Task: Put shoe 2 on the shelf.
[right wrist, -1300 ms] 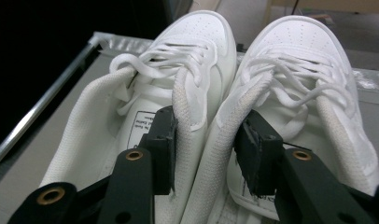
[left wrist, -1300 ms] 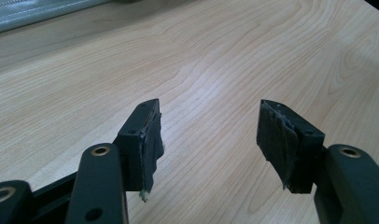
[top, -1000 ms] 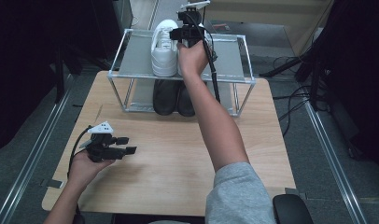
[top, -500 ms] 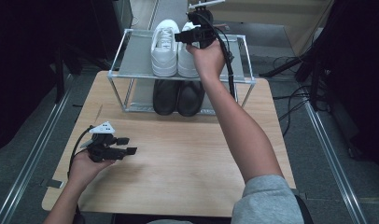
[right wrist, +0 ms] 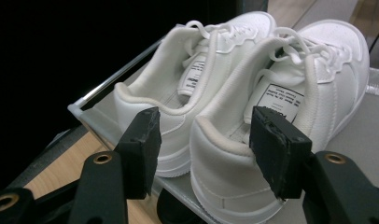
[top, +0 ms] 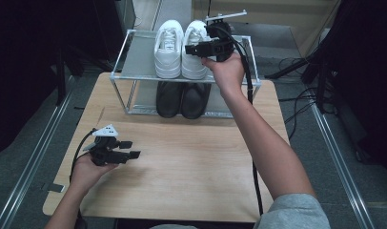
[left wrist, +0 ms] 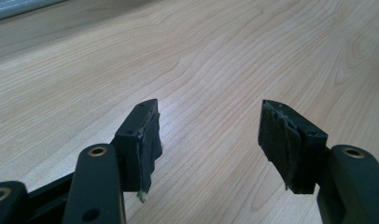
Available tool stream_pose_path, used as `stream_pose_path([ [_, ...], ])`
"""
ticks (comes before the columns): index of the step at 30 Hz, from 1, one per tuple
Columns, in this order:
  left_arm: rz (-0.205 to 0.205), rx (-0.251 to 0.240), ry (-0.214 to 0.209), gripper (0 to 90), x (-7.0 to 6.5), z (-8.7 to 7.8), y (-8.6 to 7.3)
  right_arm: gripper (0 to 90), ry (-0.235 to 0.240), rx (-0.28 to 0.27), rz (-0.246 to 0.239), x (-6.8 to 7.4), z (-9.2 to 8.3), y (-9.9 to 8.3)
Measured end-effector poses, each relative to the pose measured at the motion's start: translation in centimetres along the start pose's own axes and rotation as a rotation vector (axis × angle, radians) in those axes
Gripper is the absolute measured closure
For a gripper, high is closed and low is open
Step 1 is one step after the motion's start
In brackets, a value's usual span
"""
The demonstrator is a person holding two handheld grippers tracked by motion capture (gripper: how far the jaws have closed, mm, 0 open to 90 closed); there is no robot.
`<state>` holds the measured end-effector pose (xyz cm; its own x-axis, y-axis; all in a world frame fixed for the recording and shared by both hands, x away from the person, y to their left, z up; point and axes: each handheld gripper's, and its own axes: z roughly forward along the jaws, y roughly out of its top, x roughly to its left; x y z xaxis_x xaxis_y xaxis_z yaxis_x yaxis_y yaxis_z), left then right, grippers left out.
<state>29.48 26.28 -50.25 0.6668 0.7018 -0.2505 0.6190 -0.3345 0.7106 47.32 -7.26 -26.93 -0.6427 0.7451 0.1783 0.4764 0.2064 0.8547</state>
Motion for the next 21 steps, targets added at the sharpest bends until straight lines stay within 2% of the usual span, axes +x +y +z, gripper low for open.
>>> stream_pose_path([
  [5, 0.011, 0.007, -0.003, 39.0, 0.0, 0.0, 0.0, 46.5, 0.045, 0.002, -0.035, 0.9, -1.1, -0.9],
  [7, 0.016, 0.005, -0.003, 39.0, -0.1, 0.0, 0.0, 46.1, 0.076, 0.003, -0.049, 1.4, -1.7, -1.6],
  [11, 0.007, 0.006, -0.005, 39.0, -0.1, 0.1, 0.0, 45.8, 0.104, -0.005, -0.082, 2.1, -2.7, -3.2],
  [15, 0.008, 0.003, -0.004, 38.9, -0.2, 0.1, 0.0, 45.5, 0.124, 0.002, -0.097, 2.1, -3.2, -4.7],
  [18, 0.008, 0.005, 0.000, 38.8, -0.2, 0.2, 0.1, 44.8, 0.122, 0.000, -0.146, 2.2, -3.3, -6.0],
  [21, 0.008, 0.009, -0.003, 38.7, -0.2, 0.4, 0.1, 42.3, 0.142, 0.009, -0.150, 2.0, -3.2, -7.3],
])
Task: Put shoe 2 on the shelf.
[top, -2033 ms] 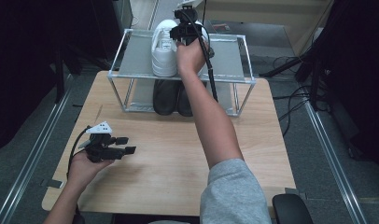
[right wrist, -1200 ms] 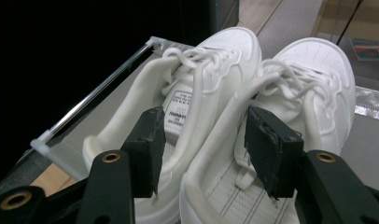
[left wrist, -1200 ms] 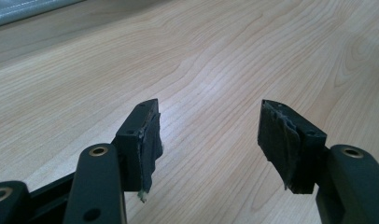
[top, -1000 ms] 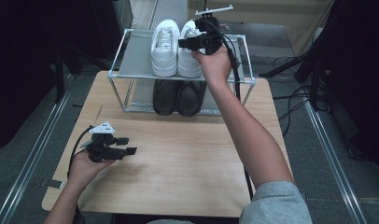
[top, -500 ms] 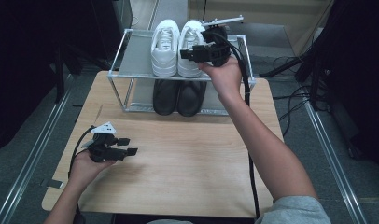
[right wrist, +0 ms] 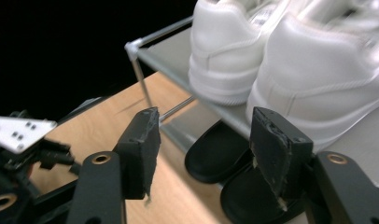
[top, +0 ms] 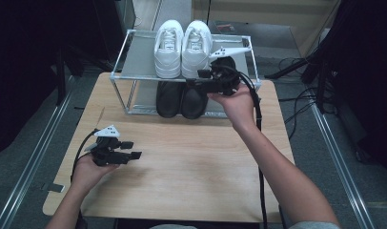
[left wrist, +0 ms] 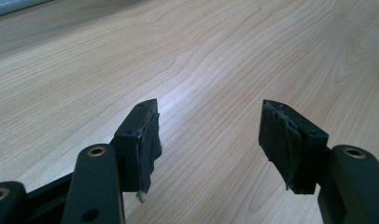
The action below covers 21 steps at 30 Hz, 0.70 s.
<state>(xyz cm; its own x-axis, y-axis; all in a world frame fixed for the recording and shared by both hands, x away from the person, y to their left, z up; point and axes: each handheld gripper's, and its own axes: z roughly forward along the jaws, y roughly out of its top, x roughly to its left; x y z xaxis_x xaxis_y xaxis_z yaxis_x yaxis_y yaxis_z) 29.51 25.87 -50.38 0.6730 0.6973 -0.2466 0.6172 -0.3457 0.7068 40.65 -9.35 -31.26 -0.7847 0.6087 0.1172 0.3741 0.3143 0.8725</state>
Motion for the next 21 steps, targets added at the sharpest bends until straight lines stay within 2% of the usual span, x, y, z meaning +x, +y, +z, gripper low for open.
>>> stream_pose_path([
  [8, 0.016, -0.016, 0.000, 38.3, -0.2, -0.2, 0.1, 36.8, 0.049, 0.016, 0.034, -0.4, 0.4, -3.4],
  [17, 0.019, -0.011, 0.001, 37.9, -0.2, -0.1, 0.1, 31.2, 0.051, 0.039, 0.054, -0.6, 0.8, -6.2],
  [21, 0.021, -0.006, -0.001, 37.4, -0.1, 0.0, 0.1, 30.3, 0.051, 0.051, 0.039, -0.5, 0.9, -7.3],
])
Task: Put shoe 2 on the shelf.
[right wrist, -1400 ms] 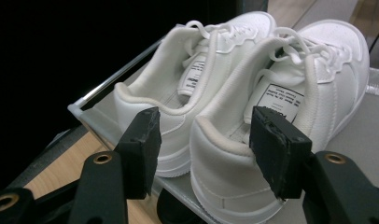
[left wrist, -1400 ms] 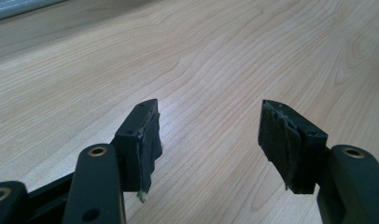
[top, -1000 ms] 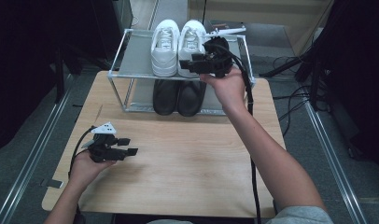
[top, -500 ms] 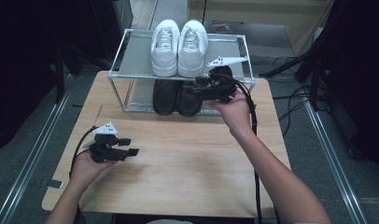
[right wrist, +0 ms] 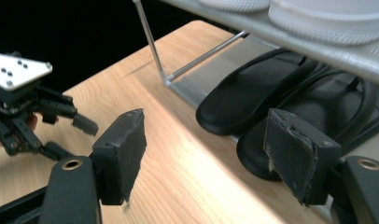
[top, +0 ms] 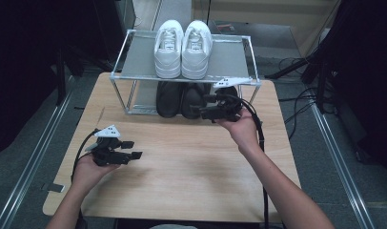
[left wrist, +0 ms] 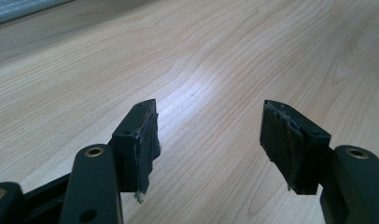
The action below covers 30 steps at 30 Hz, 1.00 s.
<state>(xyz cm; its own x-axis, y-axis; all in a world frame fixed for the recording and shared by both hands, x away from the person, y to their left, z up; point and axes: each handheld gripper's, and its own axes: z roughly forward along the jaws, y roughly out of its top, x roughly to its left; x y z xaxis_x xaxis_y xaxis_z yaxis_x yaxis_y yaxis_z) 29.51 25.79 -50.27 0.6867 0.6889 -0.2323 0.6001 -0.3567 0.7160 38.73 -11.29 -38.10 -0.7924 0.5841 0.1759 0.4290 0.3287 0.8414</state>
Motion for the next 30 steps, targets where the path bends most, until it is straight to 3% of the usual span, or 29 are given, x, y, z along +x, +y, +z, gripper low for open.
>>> stream_pose_path([
  [2, -0.007, 0.001, 0.001, 37.4, 0.0, 0.0, 0.0, 30.7, 0.002, 0.007, 0.000, 0.0, 0.1, -0.6],
  [4, -0.002, 0.001, 0.000, 37.3, 0.0, 0.0, 0.0, 30.8, -0.031, 0.013, -0.015, 0.2, 0.0, -1.3],
  [15, 0.000, 0.008, 0.007, 37.1, -0.1, 0.1, 0.0, 26.8, 0.033, 0.025, 0.032, -0.2, 0.5, -5.8],
  [30, 0.011, 0.023, 0.007, 36.8, -0.3, 0.5, 0.2, 27.0, 0.015, 0.036, 0.028, -0.7, 0.5, -10.1],
])
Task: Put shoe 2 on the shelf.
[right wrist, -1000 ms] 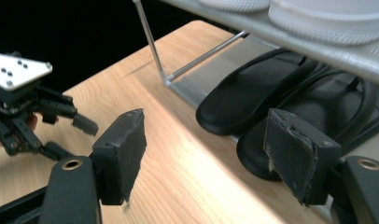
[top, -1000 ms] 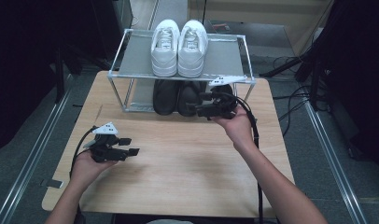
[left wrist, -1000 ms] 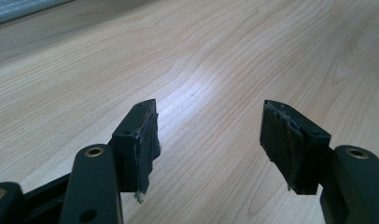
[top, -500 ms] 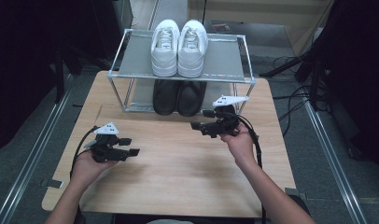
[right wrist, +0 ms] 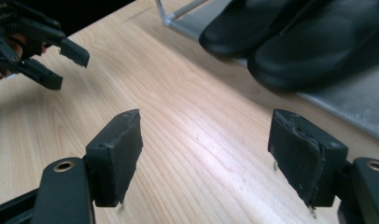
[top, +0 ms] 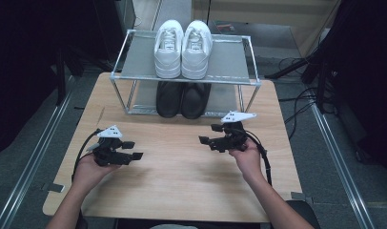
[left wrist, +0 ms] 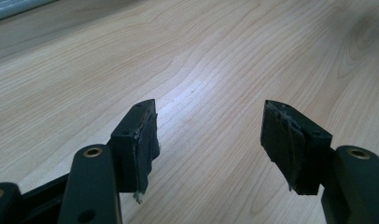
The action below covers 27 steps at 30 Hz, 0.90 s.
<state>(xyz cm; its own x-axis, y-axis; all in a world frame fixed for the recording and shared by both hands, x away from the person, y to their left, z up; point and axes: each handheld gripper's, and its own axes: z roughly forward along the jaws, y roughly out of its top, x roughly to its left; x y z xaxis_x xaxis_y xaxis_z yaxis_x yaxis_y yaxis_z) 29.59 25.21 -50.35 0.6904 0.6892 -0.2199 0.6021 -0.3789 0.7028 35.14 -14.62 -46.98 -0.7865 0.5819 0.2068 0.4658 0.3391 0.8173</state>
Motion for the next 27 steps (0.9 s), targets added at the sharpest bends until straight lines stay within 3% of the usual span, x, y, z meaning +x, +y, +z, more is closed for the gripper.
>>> stream_pose_path([
  [8, 0.019, 0.010, -0.014, 36.3, 0.0, 0.3, 0.7, 26.9, -0.018, 0.016, -0.031, 0.1, 0.2, -1.4],
  [17, 0.040, 0.028, -0.042, 36.0, -0.2, 1.3, 1.6, 26.9, -0.038, 0.041, -0.009, -0.4, 0.1, -2.4],
  [27, 0.045, 0.018, -0.036, 35.7, -0.3, 1.8, 1.9, 26.8, -0.049, 0.041, 0.011, -0.7, -0.3, -2.8],
])
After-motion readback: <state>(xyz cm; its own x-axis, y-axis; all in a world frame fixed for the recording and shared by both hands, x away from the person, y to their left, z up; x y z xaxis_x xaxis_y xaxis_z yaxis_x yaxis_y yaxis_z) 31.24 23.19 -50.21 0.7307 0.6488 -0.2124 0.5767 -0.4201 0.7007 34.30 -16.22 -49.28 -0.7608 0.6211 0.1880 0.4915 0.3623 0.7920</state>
